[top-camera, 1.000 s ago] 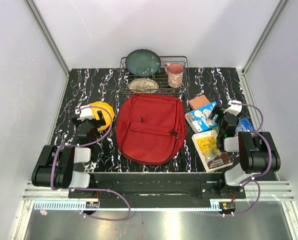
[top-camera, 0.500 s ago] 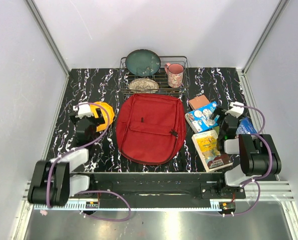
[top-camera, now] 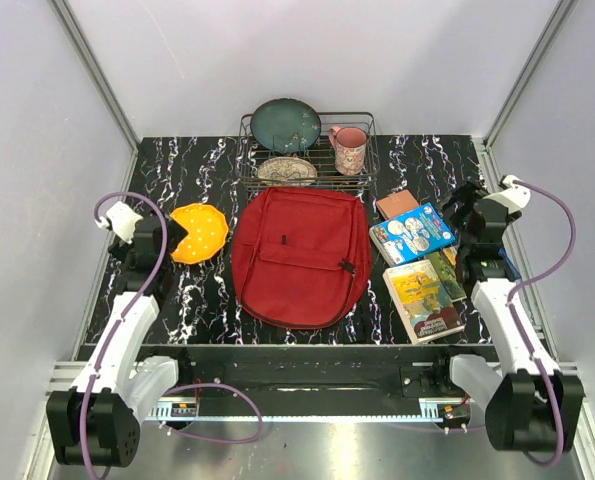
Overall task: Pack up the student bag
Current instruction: Unzip the student bag at the center of the board.
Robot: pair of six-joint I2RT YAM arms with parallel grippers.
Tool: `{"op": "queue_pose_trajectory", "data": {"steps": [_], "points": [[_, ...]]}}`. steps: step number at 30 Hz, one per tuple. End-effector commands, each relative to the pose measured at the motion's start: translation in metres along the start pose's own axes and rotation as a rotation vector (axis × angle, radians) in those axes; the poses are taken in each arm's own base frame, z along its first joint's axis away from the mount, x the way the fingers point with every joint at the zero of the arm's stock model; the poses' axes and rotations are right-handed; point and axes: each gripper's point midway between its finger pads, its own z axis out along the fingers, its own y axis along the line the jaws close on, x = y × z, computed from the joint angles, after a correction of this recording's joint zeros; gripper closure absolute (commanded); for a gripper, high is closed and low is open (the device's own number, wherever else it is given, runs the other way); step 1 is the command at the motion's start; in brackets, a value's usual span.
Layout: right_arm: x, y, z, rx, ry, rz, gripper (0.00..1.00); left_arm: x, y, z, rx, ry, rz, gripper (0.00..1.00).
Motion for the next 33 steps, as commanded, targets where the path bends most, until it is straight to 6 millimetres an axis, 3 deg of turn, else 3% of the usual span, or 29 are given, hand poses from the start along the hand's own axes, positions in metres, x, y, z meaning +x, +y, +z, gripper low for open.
{"op": "queue_pose_trajectory", "data": {"steps": [1,3,5,8,11,12,14,15,17,18,22,29,33], "points": [[0.031,0.017,-0.039,-0.138,0.234,0.01,0.0,0.016,-0.01,-0.017,0.065,0.152,0.022,0.01],[0.037,0.036,-0.056,-0.269,0.282,0.014,0.0,0.023,-0.023,-0.025,0.129,0.232,0.05,0.01],[0.046,0.057,-0.076,-0.408,0.359,0.045,0.0,0.026,-0.022,-0.032,0.134,0.285,0.08,0.01],[0.067,0.068,-0.1,-0.492,0.496,0.107,0.0,0.032,-0.038,-0.048,0.247,0.345,0.086,0.01],[0.098,0.063,-0.122,-0.478,0.662,0.203,0.0,0.043,-0.058,-0.065,0.415,0.388,0.047,0.01],[0.107,0.064,-0.13,-0.499,0.713,0.22,0.0,0.055,-0.071,-0.077,0.526,0.44,0.037,0.01],[0.13,0.07,-0.151,-0.576,0.847,0.288,0.0,0.061,-0.079,-0.092,0.636,0.457,0.021,0.01],[0.132,0.075,-0.154,-0.621,0.856,0.303,0.0,0.074,-0.08,-0.099,0.694,0.486,0.016,0.01],[0.143,0.076,-0.164,-0.656,0.919,0.311,0.0,0.078,-0.079,-0.108,0.745,0.473,0.0,0.01],[0.145,0.075,-0.167,-0.664,0.927,0.293,0.0,0.089,-0.075,-0.109,0.744,0.487,-0.009,0.01],[0.156,0.077,-0.173,-0.685,0.963,0.232,0.03,0.092,-0.079,-0.125,0.81,0.483,-0.001,0.01],[0.187,0.081,-0.139,-0.567,0.998,0.137,0.14,0.113,-0.085,-0.132,0.79,0.55,0.104,0.01],[0.193,0.088,-0.118,-0.527,0.974,0.083,0.2,0.117,-0.091,-0.136,0.785,0.562,0.155,0.01]]}}
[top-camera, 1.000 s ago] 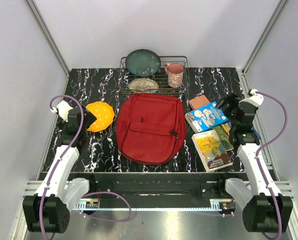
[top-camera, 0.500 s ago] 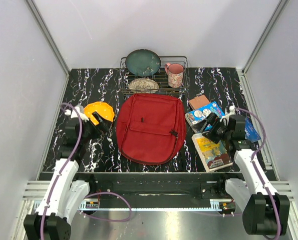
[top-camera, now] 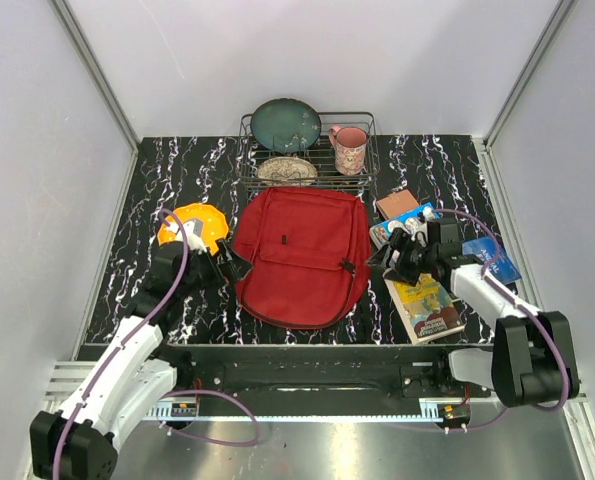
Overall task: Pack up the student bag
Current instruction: Unzip the student bag at the center of the board.
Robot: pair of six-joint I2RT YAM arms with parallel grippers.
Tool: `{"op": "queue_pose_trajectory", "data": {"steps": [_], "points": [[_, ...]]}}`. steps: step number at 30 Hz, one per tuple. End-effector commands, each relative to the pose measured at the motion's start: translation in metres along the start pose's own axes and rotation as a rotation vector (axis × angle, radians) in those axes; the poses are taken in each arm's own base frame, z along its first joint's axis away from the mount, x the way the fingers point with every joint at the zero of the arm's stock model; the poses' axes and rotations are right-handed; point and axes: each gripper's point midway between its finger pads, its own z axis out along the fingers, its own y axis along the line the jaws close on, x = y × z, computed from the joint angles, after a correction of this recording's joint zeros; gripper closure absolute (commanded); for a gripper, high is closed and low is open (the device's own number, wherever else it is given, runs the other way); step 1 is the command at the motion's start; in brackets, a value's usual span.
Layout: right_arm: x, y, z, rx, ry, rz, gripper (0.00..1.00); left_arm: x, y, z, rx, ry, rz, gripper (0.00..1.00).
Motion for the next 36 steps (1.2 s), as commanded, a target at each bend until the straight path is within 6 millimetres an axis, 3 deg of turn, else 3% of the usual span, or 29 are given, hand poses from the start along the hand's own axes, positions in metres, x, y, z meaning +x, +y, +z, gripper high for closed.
{"op": "queue_pose_trajectory", "data": {"steps": [1,4,5,10,16,21,23,25,26,28,29,31,33,34,36], "points": [[-0.044,0.017,0.011,0.011,-0.111,-0.112,0.21,-0.021,-0.017,-0.001,0.01,-0.049,0.066,0.01],[-0.056,0.025,0.024,0.002,-0.121,-0.136,0.24,-0.019,-0.02,0.0,0.017,-0.041,0.076,0.01],[-0.057,0.014,0.032,0.054,-0.107,-0.132,0.24,-0.019,-0.021,0.0,0.023,-0.041,0.08,0.01],[-0.068,0.012,0.056,0.091,-0.086,-0.14,0.29,-0.018,-0.033,-0.004,0.07,-0.029,0.102,0.01],[-0.078,-0.008,0.079,0.221,-0.126,-0.131,0.33,-0.02,-0.037,-0.009,0.075,-0.029,0.111,0.01],[-0.072,-0.009,0.104,0.226,-0.102,-0.121,0.35,-0.02,-0.038,-0.009,0.079,-0.025,0.115,0.01],[-0.074,-0.008,0.111,0.211,-0.111,-0.119,0.43,-0.021,-0.039,-0.009,0.082,-0.022,0.12,0.01],[-0.073,-0.01,0.112,0.215,-0.115,-0.112,0.51,-0.019,-0.04,-0.009,0.088,-0.014,0.122,0.01],[-0.074,-0.009,0.11,0.211,-0.127,-0.115,0.68,-0.018,-0.04,-0.009,0.093,-0.008,0.121,0.01],[-0.071,-0.01,0.106,0.204,-0.137,-0.107,0.88,-0.017,-0.042,-0.01,0.101,-0.007,0.124,0.01],[-0.075,0.0,0.1,0.174,-0.164,-0.108,1.0,-0.016,-0.044,-0.009,0.113,-0.006,0.126,0.01],[-0.069,0.005,0.093,0.138,-0.168,-0.087,1.0,-0.016,-0.047,-0.009,0.129,-0.004,0.133,0.01],[-0.074,0.027,0.078,0.065,-0.22,-0.083,1.0,-0.015,-0.051,-0.009,0.14,-0.002,0.151,0.01],[-0.068,0.024,0.072,0.065,-0.229,-0.048,1.0,-0.013,-0.053,-0.008,0.144,0.005,0.164,0.01],[-0.074,0.044,0.049,0.009,-0.311,-0.042,1.0,-0.011,-0.066,-0.007,0.163,0.013,0.208,0.01]]}}
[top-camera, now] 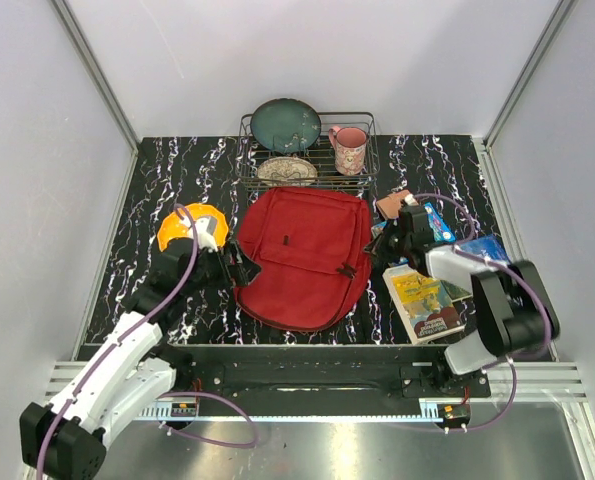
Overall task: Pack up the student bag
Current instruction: Unzip the student bag at the center of the board.
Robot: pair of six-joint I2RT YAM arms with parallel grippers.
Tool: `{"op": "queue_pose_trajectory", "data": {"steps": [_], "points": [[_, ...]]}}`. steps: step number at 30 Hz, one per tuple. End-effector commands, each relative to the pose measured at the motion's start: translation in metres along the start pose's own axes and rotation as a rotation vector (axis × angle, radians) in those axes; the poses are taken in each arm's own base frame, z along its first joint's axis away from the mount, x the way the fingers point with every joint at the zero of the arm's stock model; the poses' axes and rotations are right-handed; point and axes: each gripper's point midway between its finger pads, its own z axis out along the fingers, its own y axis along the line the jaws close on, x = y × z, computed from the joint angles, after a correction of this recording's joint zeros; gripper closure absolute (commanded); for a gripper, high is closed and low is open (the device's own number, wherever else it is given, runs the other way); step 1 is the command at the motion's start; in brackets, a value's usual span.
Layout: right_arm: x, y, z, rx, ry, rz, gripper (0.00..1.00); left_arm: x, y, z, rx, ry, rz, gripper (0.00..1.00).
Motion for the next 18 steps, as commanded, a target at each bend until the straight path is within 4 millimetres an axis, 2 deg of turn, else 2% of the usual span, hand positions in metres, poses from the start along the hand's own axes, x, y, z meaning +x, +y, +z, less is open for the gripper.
{"op": "queue_pose_trajectory", "data": {"steps": [1,2,4,5,7,8,9,10,11,12,13,15,17,18], "points": [[-0.028,0.041,-0.053,-0.142,-0.208,0.074,1.0,-0.019,-0.038,0.001,0.091,-0.034,0.105,0.01],[-0.029,0.044,-0.06,-0.154,-0.233,0.081,1.0,-0.019,-0.056,0.002,0.13,-0.039,0.142,0.01],[-0.035,0.048,-0.079,-0.173,-0.291,0.092,1.0,-0.015,-0.072,0.009,0.163,-0.019,0.18,0.01],[-0.032,0.047,-0.083,-0.164,-0.29,0.093,1.0,-0.013,-0.09,0.011,0.213,-0.02,0.215,0.01],[-0.032,0.048,-0.091,-0.175,-0.302,0.088,1.0,-0.006,-0.105,0.024,0.242,0.013,0.27,0.01],[-0.03,0.048,-0.092,-0.176,-0.298,0.085,1.0,-0.008,-0.13,0.023,0.309,0.001,0.312,0.01],[-0.029,0.048,-0.093,-0.178,-0.294,0.081,1.0,0.001,-0.135,0.036,0.313,0.032,0.364,0.01],[-0.027,0.047,-0.093,-0.172,-0.282,0.072,1.0,-0.002,-0.15,0.038,0.346,0.028,0.396,0.01],[-0.024,0.047,-0.092,-0.176,-0.273,0.068,1.0,0.009,-0.165,0.041,0.391,0.057,0.435,0.01],[-0.022,0.048,-0.093,-0.18,-0.263,0.058,1.0,0.021,-0.166,0.055,0.394,0.102,0.489,0.01],[-0.02,0.05,-0.095,-0.196,-0.251,0.046,1.0,0.02,-0.179,0.059,0.417,0.103,0.518,0.01],[-0.015,0.051,-0.097,-0.208,-0.238,0.037,1.0,0.038,-0.187,0.073,0.449,0.163,0.576,0.01],[-0.013,0.053,-0.103,-0.222,-0.237,0.027,1.0,0.039,-0.203,0.077,0.519,0.155,0.589,0.01],[-0.012,0.053,-0.105,-0.223,-0.238,0.024,1.0,0.041,-0.205,0.083,0.532,0.153,0.6,0.01]]}}
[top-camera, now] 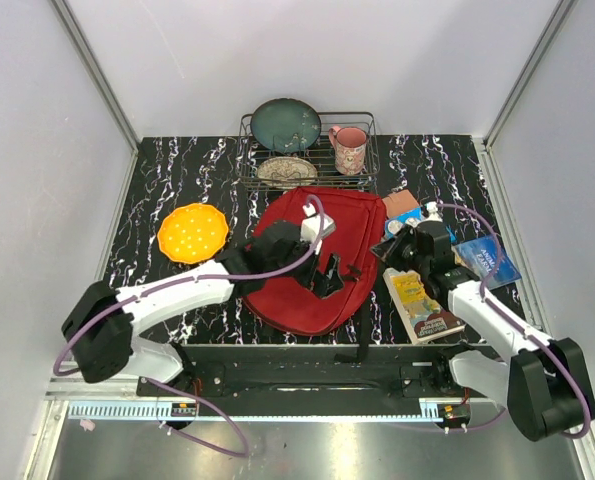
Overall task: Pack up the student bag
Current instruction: Unzip the student bag at the center of the board.
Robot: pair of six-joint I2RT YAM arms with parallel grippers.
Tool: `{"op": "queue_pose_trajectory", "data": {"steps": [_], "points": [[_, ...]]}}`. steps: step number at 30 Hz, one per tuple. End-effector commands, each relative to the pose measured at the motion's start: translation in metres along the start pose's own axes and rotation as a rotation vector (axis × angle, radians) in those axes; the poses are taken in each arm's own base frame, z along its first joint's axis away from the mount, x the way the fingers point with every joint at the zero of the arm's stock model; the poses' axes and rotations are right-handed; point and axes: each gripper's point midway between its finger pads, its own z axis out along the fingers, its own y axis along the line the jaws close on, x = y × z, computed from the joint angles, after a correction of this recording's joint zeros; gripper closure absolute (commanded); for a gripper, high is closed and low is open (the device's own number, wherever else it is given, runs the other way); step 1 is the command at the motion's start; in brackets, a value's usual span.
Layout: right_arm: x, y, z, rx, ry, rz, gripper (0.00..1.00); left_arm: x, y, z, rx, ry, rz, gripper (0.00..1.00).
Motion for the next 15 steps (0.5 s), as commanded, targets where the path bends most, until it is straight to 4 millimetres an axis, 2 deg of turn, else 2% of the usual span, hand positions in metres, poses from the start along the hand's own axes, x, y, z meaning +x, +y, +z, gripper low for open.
{"op": "queue_pose_trajectory", "data": {"steps": [1,5,15], "points": [[-0.011,0.024,-0.018,-0.091,-0.043,-0.039,1.0,-0.039,-0.023,0.017,0.119,-0.107,0.14,0.01],[-0.013,0.03,-0.029,-0.113,-0.055,-0.065,1.0,-0.041,-0.025,0.027,0.149,-0.094,0.182,0.01],[-0.01,0.035,-0.033,-0.13,-0.025,-0.07,1.0,-0.024,-0.039,0.05,0.277,-0.019,0.204,0.17]]}}
